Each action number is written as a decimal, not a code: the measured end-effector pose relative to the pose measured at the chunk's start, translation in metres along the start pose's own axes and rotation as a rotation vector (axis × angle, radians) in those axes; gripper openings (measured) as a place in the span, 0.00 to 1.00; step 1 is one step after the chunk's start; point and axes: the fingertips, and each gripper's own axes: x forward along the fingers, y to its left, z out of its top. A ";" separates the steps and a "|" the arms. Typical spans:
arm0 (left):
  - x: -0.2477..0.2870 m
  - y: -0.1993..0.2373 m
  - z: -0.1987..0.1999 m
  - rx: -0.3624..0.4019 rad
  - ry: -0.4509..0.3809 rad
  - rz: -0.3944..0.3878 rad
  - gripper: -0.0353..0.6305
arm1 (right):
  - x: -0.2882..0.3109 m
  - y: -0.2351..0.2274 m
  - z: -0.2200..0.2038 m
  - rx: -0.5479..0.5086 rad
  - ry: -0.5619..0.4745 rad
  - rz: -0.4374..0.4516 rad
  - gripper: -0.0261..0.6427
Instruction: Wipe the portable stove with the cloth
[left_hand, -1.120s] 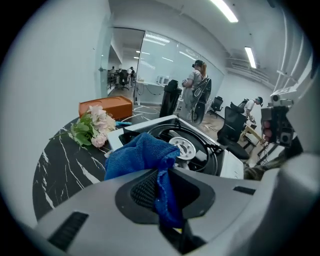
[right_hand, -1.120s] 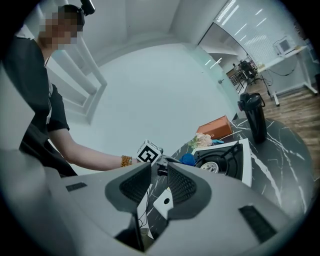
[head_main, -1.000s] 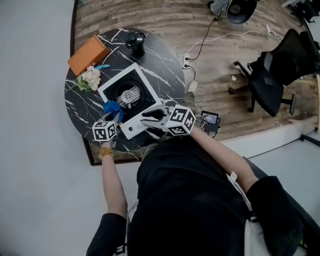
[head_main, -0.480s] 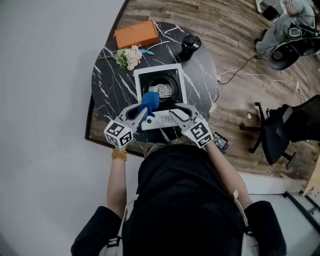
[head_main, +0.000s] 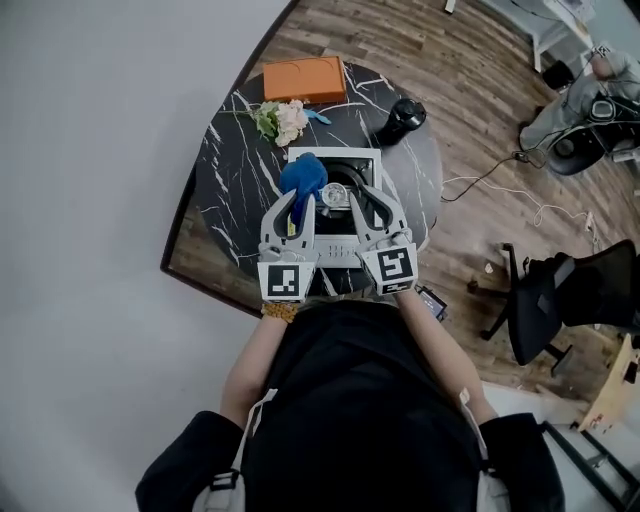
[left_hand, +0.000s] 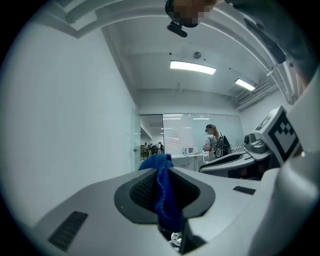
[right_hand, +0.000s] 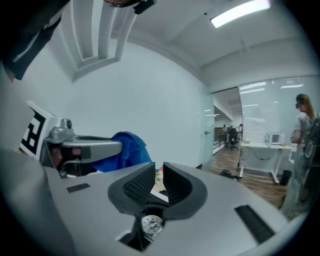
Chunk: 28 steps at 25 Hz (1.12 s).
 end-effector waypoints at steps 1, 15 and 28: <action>-0.001 0.000 0.000 0.012 0.000 0.024 0.14 | 0.001 -0.006 -0.004 0.005 0.015 -0.051 0.10; -0.003 0.003 -0.044 0.003 0.086 0.076 0.14 | 0.002 -0.002 -0.031 -0.004 0.078 -0.120 0.06; -0.005 0.004 -0.054 -0.016 0.120 0.077 0.14 | 0.004 0.003 -0.036 -0.012 0.100 -0.090 0.05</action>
